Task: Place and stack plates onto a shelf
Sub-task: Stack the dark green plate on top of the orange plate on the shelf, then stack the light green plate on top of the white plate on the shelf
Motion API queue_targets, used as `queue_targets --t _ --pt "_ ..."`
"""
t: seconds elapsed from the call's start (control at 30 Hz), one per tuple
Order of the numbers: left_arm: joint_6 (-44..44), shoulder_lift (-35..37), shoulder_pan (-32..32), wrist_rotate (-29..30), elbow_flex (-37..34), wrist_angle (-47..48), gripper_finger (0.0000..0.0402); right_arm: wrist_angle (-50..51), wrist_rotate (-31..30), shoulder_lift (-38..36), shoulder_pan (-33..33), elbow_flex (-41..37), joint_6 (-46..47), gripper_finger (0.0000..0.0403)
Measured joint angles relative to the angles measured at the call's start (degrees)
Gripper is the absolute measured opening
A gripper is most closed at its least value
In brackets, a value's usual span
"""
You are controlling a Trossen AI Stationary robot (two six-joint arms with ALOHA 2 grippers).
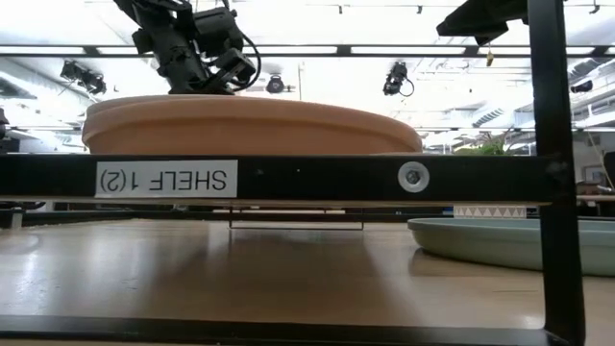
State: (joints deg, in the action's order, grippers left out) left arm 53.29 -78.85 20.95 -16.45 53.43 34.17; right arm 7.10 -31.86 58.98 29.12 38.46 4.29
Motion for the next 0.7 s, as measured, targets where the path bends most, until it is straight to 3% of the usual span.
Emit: queue_targets --t 0.23,0.37,0.47,0.57,0.7 --pt "-7.8 0.2 1.0 -2.7 0.0 0.9 0.0113 0.3 1.6 0.4 0.0 -0.2 1.1 0.0100" --pt "-14.7 2.0 0.0 -1.3 0.0 2.9 0.0113 0.3 2.0 2.8 0.0 -1.6 3.3 0.0100" --pt "-21.0 4.8 -2.4 0.7 -0.1 3.3 0.0114 0.2 2.8 6.3 0.2 -1.8 6.2 0.0100" --pt "-26.7 7.4 -6.4 3.2 0.0 3.2 0.0114 -1.7 7.6 11.0 1.1 -1.8 8.7 0.0100" --pt "-29.0 9.5 -11.0 5.6 0.0 3.6 0.0114 -2.4 9.3 17.9 3.0 -1.1 11.6 0.0100"
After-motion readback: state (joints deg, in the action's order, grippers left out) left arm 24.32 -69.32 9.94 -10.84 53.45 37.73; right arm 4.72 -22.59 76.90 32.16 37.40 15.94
